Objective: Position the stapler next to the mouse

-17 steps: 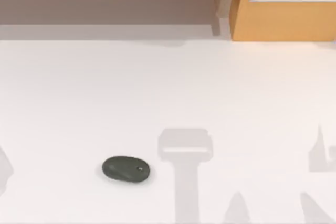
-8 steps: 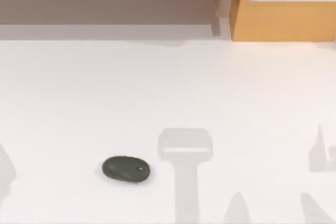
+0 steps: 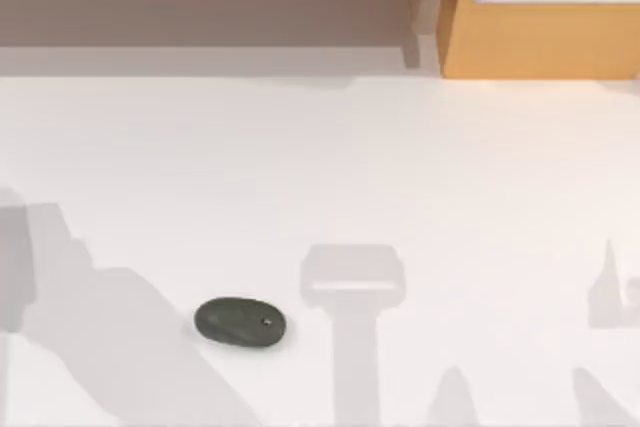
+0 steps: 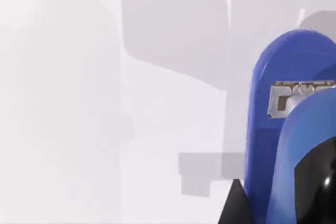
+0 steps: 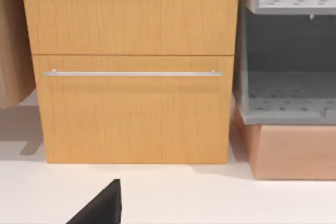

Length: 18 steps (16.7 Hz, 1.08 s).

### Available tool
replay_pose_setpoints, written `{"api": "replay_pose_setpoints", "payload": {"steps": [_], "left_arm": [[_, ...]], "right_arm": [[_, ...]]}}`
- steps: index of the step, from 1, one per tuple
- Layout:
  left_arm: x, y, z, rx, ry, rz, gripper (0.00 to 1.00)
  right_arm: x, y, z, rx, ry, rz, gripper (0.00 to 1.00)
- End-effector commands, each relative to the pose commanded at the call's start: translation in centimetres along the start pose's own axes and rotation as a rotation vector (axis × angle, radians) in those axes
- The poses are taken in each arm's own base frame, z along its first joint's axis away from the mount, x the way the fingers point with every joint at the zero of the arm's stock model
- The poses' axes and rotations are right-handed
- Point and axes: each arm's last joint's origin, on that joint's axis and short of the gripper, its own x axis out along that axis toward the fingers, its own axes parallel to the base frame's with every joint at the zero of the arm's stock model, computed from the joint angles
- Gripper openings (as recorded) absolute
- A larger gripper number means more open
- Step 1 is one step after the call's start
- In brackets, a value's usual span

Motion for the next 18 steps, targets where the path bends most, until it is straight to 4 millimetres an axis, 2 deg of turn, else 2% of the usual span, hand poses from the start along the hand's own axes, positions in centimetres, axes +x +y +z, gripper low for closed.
{"api": "replay_pose_setpoints", "payload": {"steps": [2,5,8,10,12,13,18], "left_arm": [[0.0,-5.2,4.0,0.019,0.014,-0.002,0.00],[0.1,-15.5,7.9,0.048,0.025,0.002,0.00],[-0.1,-25.6,8.7,0.063,0.015,0.006,0.00],[-0.4,-30.5,8.2,0.063,0.000,0.004,0.00],[-0.6,-33.6,7.7,0.063,-0.013,0.000,0.00],[-0.7,-34.4,7.5,0.063,-0.017,-0.001,0.00],[-0.9,-34.5,7.4,0.062,-0.022,-0.006,0.00]], "right_arm": [[0.0,0.0,0.0,0.000,0.000,0.000,1.00],[0.0,0.0,0.0,0.000,0.000,0.000,1.00],[0.0,0.0,0.0,0.000,0.000,0.000,1.00],[0.0,0.0,0.0,0.000,0.000,0.000,1.00],[0.0,0.0,0.0,0.000,0.000,0.000,1.00],[0.0,0.0,0.0,0.000,0.000,0.000,1.00],[0.0,0.0,0.0,0.000,0.000,0.000,1.00]]}}
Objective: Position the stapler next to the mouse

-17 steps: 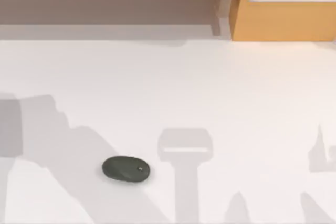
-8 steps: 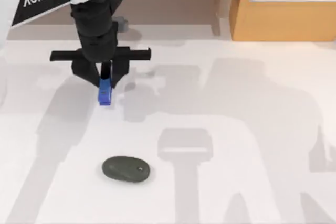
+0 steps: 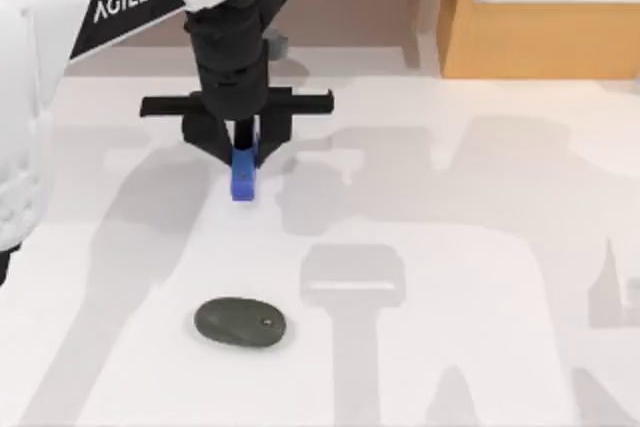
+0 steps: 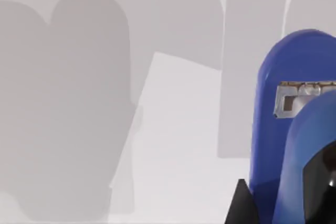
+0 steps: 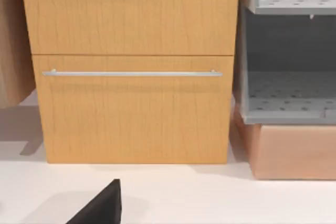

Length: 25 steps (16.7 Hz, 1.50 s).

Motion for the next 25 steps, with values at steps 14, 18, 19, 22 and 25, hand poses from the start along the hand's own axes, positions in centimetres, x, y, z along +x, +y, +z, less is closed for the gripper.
{"api": "replay_pose_setpoints", "payload": {"steps": [14,18,19,22,25], "left_arm": [[0.6,-0.2,-0.3,-0.019,0.038,-0.086,0.00],[0.5,-0.3,-0.3,-0.014,0.030,-0.107,0.00],[0.4,-0.3,-0.3,-0.012,0.022,-0.104,0.00],[0.5,-0.4,-0.1,-0.005,-0.009,-0.079,0.00],[1.5,-0.2,0.1,-0.001,-0.021,-0.034,0.00]], "right_arm": [[0.0,0.0,0.0,0.000,0.000,0.000,1.00],[0.0,0.0,0.0,0.000,0.000,0.000,1.00],[0.0,0.0,0.0,0.000,0.000,0.000,1.00],[0.0,0.0,0.0,0.000,0.000,0.000,1.00],[0.0,0.0,0.0,0.000,0.000,0.000,1.00]]}}
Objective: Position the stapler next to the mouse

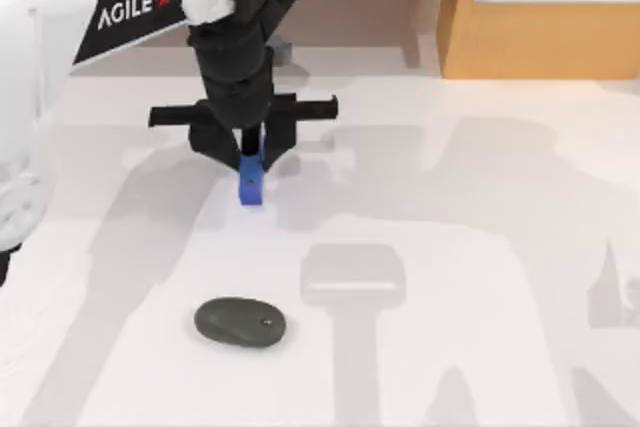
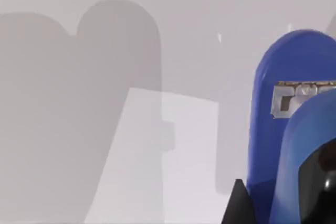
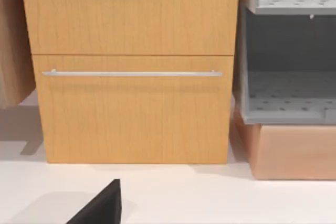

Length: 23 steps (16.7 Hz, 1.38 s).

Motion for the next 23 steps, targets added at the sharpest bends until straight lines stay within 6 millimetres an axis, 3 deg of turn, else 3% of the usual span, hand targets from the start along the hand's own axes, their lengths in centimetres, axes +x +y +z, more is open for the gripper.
{"api": "replay_pose_setpoints", "payload": {"steps": [3,7,20,23], "left_arm": [[1.6,0.2,-0.1,0.002,0.024,0.037,0.00],[1.6,0.2,-0.1,0.002,0.024,0.037,0.00],[1.6,0.2,-0.1,0.002,0.024,0.037,0.98],[1.6,0.2,-0.1,0.002,0.024,0.037,1.00]], "right_arm": [[0.0,0.0,0.0,0.000,0.000,0.000,1.00],[0.0,0.0,0.0,0.000,0.000,0.000,1.00],[0.0,0.0,0.0,0.000,0.000,0.000,1.00],[0.0,0.0,0.0,0.000,0.000,0.000,1.00]]}}
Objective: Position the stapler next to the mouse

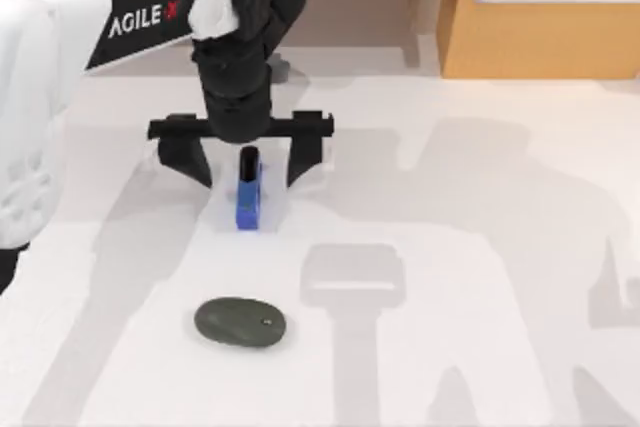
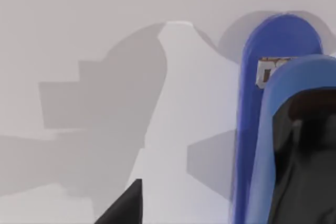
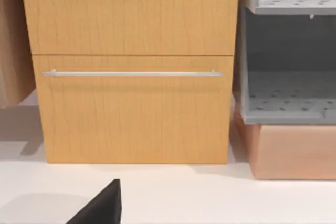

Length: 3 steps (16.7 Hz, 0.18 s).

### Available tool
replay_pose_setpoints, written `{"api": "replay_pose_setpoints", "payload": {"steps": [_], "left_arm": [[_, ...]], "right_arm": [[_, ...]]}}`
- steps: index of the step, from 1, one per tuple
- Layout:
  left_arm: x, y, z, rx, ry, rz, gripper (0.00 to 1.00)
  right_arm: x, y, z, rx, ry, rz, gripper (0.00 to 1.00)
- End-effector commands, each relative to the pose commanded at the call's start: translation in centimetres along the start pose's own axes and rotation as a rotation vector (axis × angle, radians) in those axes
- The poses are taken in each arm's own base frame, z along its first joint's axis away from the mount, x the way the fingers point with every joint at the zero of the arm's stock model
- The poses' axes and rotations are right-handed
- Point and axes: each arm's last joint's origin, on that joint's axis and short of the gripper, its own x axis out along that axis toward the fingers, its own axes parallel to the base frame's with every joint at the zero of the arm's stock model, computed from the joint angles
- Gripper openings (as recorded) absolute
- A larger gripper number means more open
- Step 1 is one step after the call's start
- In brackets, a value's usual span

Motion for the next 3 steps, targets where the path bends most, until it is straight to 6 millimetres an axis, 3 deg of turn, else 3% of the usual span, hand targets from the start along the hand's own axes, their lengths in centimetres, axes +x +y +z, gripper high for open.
{"api": "replay_pose_setpoints", "payload": {"steps": [3], "left_arm": [[0.00,0.00,0.00,0.000,0.000,0.000,1.00]], "right_arm": [[0.00,0.00,0.00,0.000,0.000,0.000,1.00]]}}
